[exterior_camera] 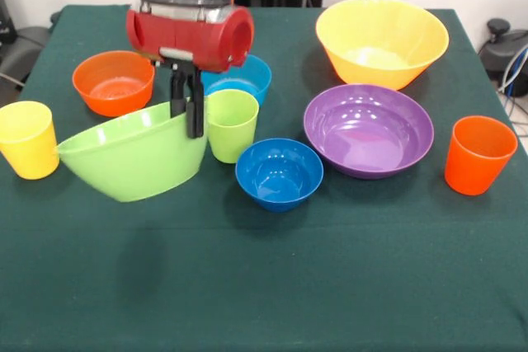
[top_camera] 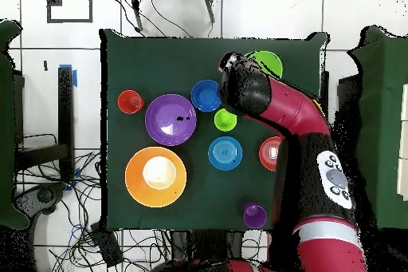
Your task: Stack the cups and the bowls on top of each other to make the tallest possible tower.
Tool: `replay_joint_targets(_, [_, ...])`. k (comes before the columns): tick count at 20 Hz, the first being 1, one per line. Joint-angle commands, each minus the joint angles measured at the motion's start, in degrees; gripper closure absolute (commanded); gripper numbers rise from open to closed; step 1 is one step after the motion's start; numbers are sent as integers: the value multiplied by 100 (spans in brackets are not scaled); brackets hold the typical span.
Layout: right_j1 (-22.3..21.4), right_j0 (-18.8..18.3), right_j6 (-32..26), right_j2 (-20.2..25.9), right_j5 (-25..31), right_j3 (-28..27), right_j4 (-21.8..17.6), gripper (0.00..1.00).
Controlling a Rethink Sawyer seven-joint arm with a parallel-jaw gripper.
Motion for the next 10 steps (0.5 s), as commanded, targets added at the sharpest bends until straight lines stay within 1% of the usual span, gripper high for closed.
replay_joint_targets(1, [-582,-389,307,1346,-218,968,-73,100])
replay_joint_targets(4, [-795,-539,497,1662,-108,1348,144,100])
replay_joint_targets(6, [-879,-746,559,2037,-148,1601,254,100])
replay_joint_targets(7, [-852,-945,548,2379,-206,1761,318,100])
replay_joint_targets(8, [-811,-1070,568,2579,-260,1861,353,100])
replay_joint_targets(9, [-696,-1320,570,2974,-354,2053,408,100])
replay_joint_targets(10, [-612,-1478,580,3220,-370,2194,454,100])
